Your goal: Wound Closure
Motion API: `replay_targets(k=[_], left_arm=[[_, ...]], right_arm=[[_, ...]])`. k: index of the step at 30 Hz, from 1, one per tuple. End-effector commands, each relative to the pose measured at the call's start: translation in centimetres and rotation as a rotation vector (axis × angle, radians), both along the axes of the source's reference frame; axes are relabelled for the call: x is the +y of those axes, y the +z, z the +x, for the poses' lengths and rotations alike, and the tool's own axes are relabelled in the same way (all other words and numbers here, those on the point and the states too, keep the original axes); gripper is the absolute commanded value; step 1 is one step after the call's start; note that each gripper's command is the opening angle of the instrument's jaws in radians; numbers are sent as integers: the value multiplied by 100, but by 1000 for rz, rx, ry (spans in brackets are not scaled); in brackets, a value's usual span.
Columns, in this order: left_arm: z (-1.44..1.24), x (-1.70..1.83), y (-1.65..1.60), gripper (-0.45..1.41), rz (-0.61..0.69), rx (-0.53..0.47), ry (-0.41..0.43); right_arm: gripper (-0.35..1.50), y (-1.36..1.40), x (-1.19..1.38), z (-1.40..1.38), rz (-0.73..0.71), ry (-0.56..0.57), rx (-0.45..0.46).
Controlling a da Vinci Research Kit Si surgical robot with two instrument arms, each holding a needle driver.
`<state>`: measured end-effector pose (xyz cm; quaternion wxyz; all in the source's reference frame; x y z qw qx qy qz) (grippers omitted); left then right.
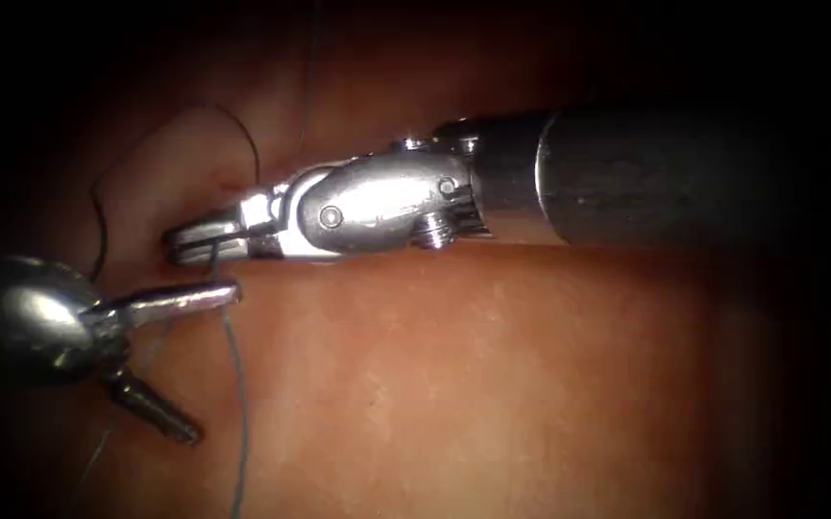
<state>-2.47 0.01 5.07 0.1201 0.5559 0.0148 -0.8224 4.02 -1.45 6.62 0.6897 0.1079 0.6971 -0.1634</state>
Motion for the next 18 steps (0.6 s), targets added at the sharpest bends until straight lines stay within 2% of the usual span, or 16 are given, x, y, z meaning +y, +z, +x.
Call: replay_targets(k=[1,7,11,18], left_arm=[[-5,2,6,108,-1,-8,-4],[-4,3,7,110,-7,-12,-8],[-5,4,6,110,-17,-24,-14],[-8,21,-10,106,-37,-106,-139]], right_arm=[[-35,8,8,0,23,8,-15],[-35,21,20,-13,167,27,-78],[-35,24,23,-14,188,29,-91],[-35,43,23,-16,180,27,-123]])
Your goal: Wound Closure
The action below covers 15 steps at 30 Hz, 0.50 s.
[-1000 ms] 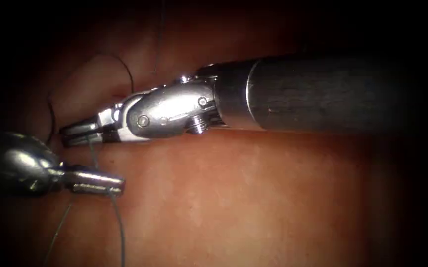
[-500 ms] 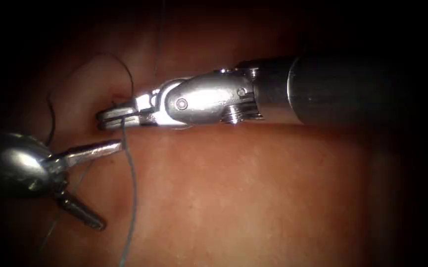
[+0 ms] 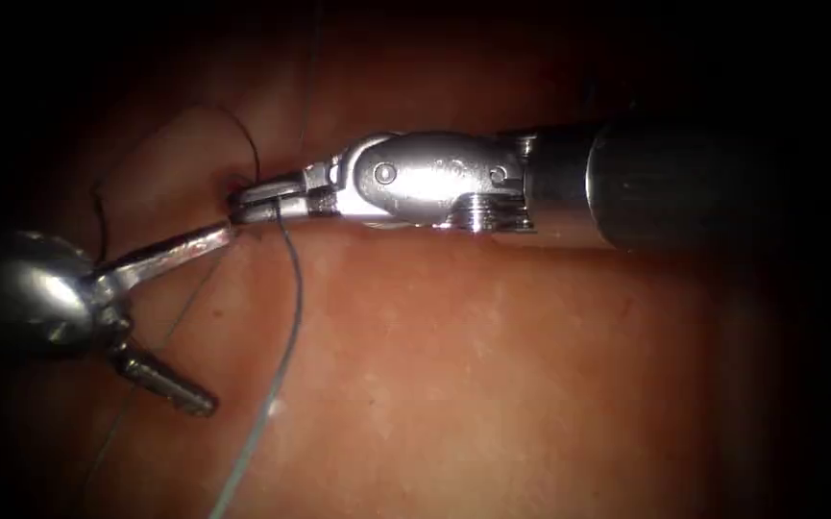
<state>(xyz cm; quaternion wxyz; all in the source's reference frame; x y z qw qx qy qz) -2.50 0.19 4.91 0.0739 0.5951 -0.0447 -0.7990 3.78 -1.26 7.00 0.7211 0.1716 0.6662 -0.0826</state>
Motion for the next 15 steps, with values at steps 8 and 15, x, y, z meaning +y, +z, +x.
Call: replay_targets(k=[8,15], left_arm=[[-22,-4,-5,108,-8,-16,-23],[-38,-14,-18,105,-22,-34,-14]], right_arm=[[-35,25,4,9,22,11,-20],[-35,30,2,19,31,11,-40]])
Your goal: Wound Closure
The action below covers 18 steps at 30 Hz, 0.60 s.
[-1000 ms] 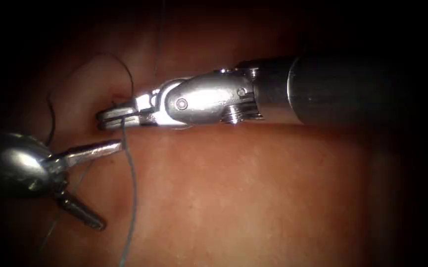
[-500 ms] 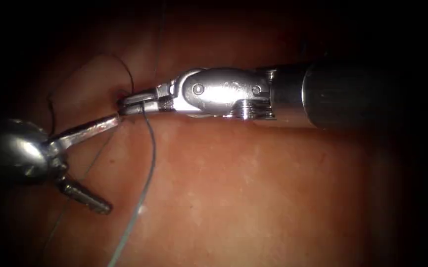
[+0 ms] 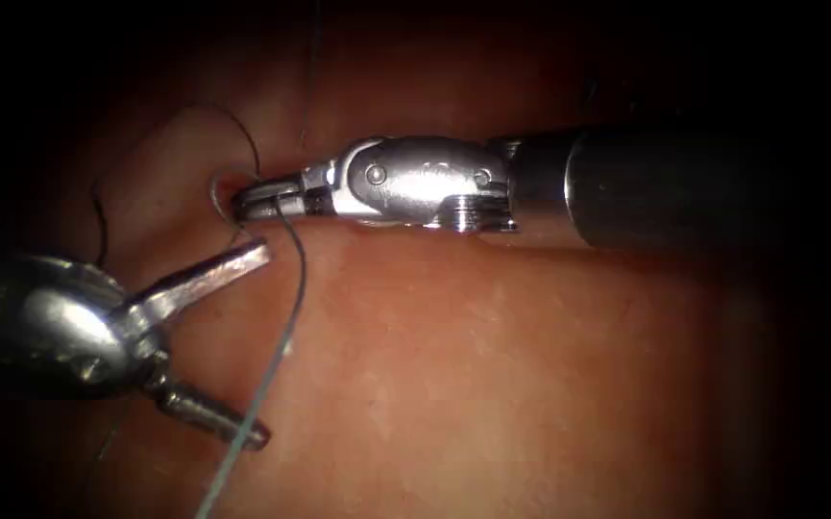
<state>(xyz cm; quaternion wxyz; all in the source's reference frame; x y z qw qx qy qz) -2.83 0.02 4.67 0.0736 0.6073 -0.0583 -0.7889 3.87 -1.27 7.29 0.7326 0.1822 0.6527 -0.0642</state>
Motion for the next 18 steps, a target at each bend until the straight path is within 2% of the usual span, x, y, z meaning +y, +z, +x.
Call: replay_targets(k=[1,10,12,14,17,18], left_arm=[[-6,2,5,105,-7,-2,2],[-23,8,-17,103,-3,-28,-30],[-24,7,-19,93,-3,-30,-32],[-25,7,-20,69,-3,-32,-35],[-24,7,-20,-27,-3,-33,-33],[-21,8,-19,-45,-3,-36,-34]], right_arm=[[-35,2,3,10,-2,1,3],[-35,-1,-3,14,-7,-6,-6],[-35,-1,-4,13,-8,-6,-6],[-35,-1,-4,13,-8,-6,-6],[-35,-1,-5,13,-8,-6,-6],[-35,-2,-5,12,-8,-4,-7]])
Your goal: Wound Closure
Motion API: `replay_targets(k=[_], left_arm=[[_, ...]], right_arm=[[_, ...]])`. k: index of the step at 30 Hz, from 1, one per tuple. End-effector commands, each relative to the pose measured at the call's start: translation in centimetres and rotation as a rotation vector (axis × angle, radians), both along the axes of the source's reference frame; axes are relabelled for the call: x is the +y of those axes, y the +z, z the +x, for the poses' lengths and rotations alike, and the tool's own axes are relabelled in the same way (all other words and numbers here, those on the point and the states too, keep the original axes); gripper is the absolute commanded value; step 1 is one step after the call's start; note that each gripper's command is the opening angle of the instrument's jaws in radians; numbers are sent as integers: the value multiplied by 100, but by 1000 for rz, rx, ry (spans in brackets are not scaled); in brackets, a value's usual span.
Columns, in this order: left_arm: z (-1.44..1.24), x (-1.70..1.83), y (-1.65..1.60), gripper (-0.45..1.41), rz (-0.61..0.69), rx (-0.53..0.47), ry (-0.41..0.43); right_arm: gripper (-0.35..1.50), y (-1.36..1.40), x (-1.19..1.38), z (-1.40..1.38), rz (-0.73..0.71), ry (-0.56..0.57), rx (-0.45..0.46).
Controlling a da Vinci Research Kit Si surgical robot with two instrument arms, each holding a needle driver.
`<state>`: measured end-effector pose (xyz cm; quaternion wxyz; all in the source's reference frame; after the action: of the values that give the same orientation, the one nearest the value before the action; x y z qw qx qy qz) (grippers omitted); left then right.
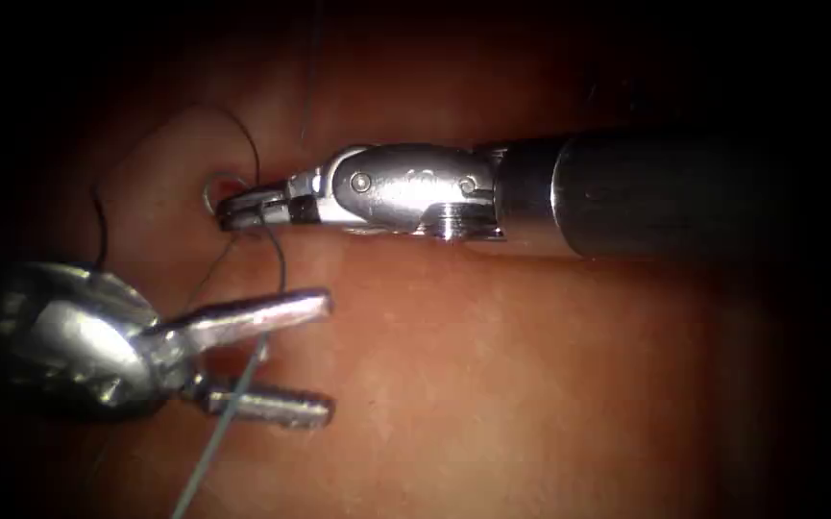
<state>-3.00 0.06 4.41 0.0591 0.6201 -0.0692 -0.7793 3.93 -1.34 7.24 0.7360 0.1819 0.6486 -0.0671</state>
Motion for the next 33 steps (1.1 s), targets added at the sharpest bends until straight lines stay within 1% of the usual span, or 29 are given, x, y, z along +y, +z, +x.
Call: replay_targets(k=[1,5,6,8,9,11,12,13,15,16,18,20,21,22,23,26,28,33], left_arm=[[-2,4,8,-45,-4,-7,-3],[17,13,12,-45,45,10,-55],[30,20,14,-45,57,15,-90],[41,26,15,-45,60,21,-111],[55,34,16,-45,66,29,-133],[67,42,16,-45,71,33,-151],[80,50,17,-45,76,37,-168],[86,54,18,-45,77,39,-177],[108,66,28,-45,81,54,-197],[111,68,31,-45,80,57,-199],[116,70,39,-45,77,64,-204],[119,72,46,-45,74,68,-207],[122,73,55,-45,69,71,-209],[123,73,59,-45,67,72,-209],[127,75,67,-45,63,74,-210],[133,77,77,-45,58,74,-208],[137,78,83,-45,56,69,-202],[144,78,97,-45,48,52,-182]], right_arm=[[-35,1,3,6,-2,2,1],[-35,-9,1,0,1,3,2],[-35,-15,1,-3,2,7,0],[-35,-20,0,-7,3,10,-1],[-35,-25,0,-12,4,14,-3],[-35,-31,-1,-16,6,16,-4],[-35,-39,-3,-21,9,13,-1],[-35,-42,-5,-23,10,14,-1],[-35,-58,-7,-28,18,14,4],[-32,-60,-7,-28,22,19,11],[20,-63,-5,-30,27,41,21],[54,-64,-4,-31,26,53,16],[84,-63,-3,-34,24,64,8],[94,-63,-3,-35,24,69,4],[109,-62,-2,-39,25,81,-7],[125,-62,0,-47,33,93,-18],[131,-63,2,-53,64,96,-27],[131,-71,11,-76,116,101,-1]])
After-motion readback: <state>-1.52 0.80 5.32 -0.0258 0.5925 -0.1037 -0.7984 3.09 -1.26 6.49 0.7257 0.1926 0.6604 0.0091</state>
